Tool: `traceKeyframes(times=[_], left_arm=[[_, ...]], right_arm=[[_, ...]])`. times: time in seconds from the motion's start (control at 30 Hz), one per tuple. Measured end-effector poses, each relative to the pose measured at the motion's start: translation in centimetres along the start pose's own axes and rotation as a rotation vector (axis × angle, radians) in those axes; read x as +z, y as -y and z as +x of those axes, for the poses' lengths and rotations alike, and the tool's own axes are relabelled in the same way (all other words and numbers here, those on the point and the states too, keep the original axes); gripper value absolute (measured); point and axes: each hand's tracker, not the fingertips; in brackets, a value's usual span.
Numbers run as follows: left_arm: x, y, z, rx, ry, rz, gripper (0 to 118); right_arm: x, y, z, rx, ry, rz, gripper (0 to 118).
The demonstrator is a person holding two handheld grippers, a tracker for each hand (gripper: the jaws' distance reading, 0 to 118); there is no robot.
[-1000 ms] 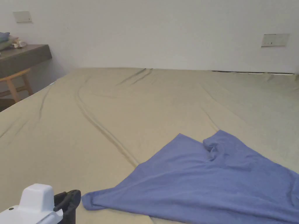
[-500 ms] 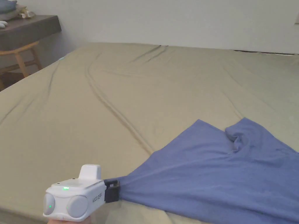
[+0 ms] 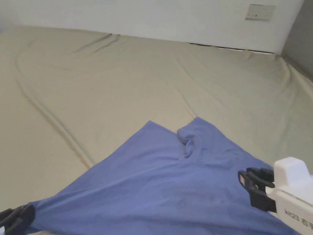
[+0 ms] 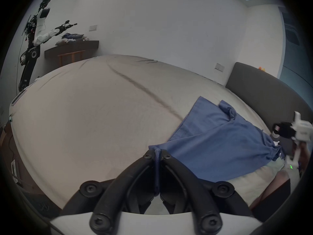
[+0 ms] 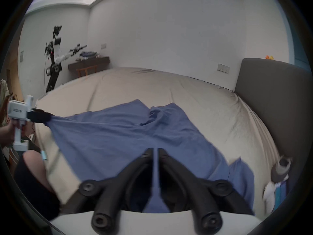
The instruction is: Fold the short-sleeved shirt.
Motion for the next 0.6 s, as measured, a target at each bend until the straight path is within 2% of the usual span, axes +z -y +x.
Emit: traceKeyframes(times=[0.03, 0.07, 0.1, 0.13, 0.3, 0.33, 0.37, 0.4, 0.43, 0.47, 0.5, 0.53, 0.57, 0.6], left_arm=[[0.3, -0.3, 0.8, -0.013, 0.007, 0.001, 2], [0.5, -0.5, 1.2, -0.025, 0.013, 0.000, 2], [0.5, -0.6, 1.4, -0.032, 0.013, 0.000, 2], [0.5, -0.8, 1.5, -0.033, 0.012, -0.001, 2], [-0.2, -1.5, 2.1, -0.057, -0.005, -0.017, 2], [-0.4, -1.6, 1.9, -0.058, -0.011, -0.019, 2], [-0.5, -1.6, 1.9, -0.057, -0.012, -0.026, 2], [-0.5, -1.6, 1.9, -0.050, -0.010, -0.037, 2], [-0.6, -1.6, 1.8, -0.051, -0.008, -0.039, 2], [-0.6, -1.6, 2.0, -0.056, -0.006, -0.042, 2], [-0.7, -1.6, 2.2, -0.063, -0.003, -0.044, 2], [-0.7, -1.6, 2.3, -0.068, 0.004, -0.044, 2], [-0.5, -1.6, 2.3, -0.073, 0.005, -0.041, 2], [-0.4, -1.8, 2.4, -0.079, 0.001, -0.036, 2]], right_arm=[[-1.9, -0.8, 1.3, 0.003, 0.021, 0.016, 64], [-4.3, -1.7, 2.8, 0.019, 0.028, 0.021, 64], [-7.2, -1.9, 4.4, -0.060, 0.023, -0.097, 91], [-9.3, -2.7, 5.6, -0.028, 0.069, -0.052, 105], [-20.0, -1.2, 10.3, -0.107, 0.144, -0.263, 92], [-16.0, -1.4, 8.9, -0.125, 0.176, -0.304, 85], [-15.8, -1.1, 8.9, -0.159, 0.202, -0.353, 85], [-16.4, -1.2, 8.2, -0.329, 0.067, -0.207, 85], [-16.2, -1.1, 8.4, -0.329, 0.126, -0.232, 75], [-17.7, 0.8, 9.9, -0.331, 0.256, -0.296, 54], [-17.7, 0.7, 9.4, -0.311, 0.226, -0.285, 17], [-18.2, 0.4, 8.6, -0.293, 0.153, -0.293, 3], [-18.5, -0.2, 7.4, -0.231, 0.197, -0.325, 3], [-16.1, 0.8, 7.7, -0.203, 0.174, -0.323, 3]])
